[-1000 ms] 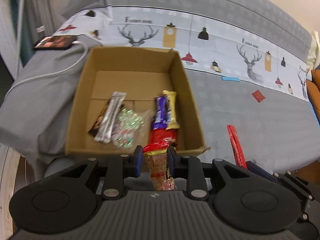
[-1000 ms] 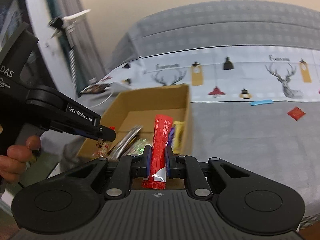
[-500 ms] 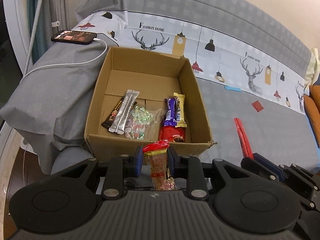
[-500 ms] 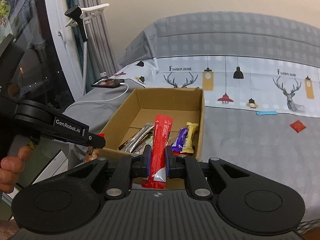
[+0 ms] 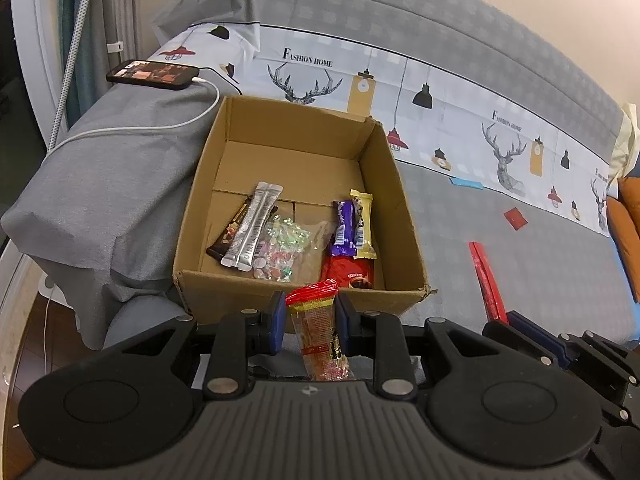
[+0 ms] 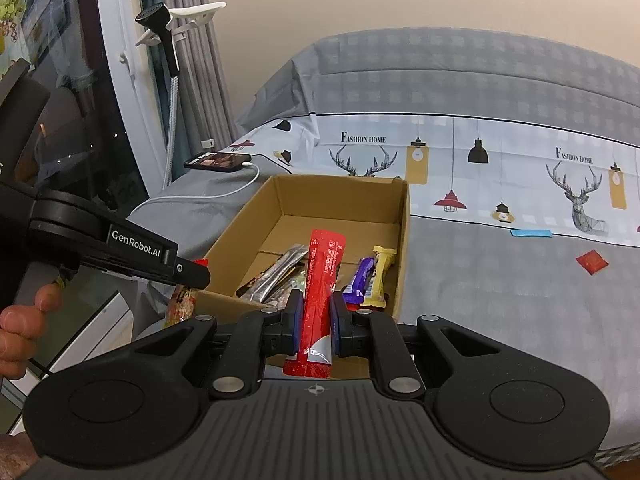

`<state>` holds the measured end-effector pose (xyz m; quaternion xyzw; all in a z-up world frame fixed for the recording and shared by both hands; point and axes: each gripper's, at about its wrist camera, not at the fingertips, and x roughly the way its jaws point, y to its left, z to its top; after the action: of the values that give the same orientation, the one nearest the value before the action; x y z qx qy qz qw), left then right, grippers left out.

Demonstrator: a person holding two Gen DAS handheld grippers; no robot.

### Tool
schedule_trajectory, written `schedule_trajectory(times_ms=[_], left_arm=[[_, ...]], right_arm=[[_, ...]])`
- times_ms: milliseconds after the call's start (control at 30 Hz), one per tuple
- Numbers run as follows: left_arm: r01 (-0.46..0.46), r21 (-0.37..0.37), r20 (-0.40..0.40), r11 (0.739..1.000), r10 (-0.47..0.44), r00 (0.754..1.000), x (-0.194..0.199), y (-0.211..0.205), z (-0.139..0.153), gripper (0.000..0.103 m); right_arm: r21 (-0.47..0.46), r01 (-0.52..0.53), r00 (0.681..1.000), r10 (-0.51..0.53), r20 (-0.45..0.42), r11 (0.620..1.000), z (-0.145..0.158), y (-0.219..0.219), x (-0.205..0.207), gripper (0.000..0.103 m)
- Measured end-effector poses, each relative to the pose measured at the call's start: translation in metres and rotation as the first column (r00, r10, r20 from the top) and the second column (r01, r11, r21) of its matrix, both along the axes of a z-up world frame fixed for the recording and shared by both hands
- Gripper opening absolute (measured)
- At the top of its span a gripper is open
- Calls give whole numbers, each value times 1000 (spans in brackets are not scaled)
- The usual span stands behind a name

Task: Organize snacks
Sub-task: 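Carry the wrapped candy and red stick over the cardboard box with both tools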

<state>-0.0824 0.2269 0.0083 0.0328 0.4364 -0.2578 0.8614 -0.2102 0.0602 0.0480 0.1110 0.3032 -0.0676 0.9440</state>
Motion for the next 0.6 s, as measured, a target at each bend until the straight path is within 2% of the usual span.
schedule_trajectory(times_ms=[600], left_arm=[[-37, -11, -12, 999, 37, 999, 37, 7, -9, 28]], right_arm=[[-28, -23, 998, 21, -62, 999, -8, 3, 29, 15]])
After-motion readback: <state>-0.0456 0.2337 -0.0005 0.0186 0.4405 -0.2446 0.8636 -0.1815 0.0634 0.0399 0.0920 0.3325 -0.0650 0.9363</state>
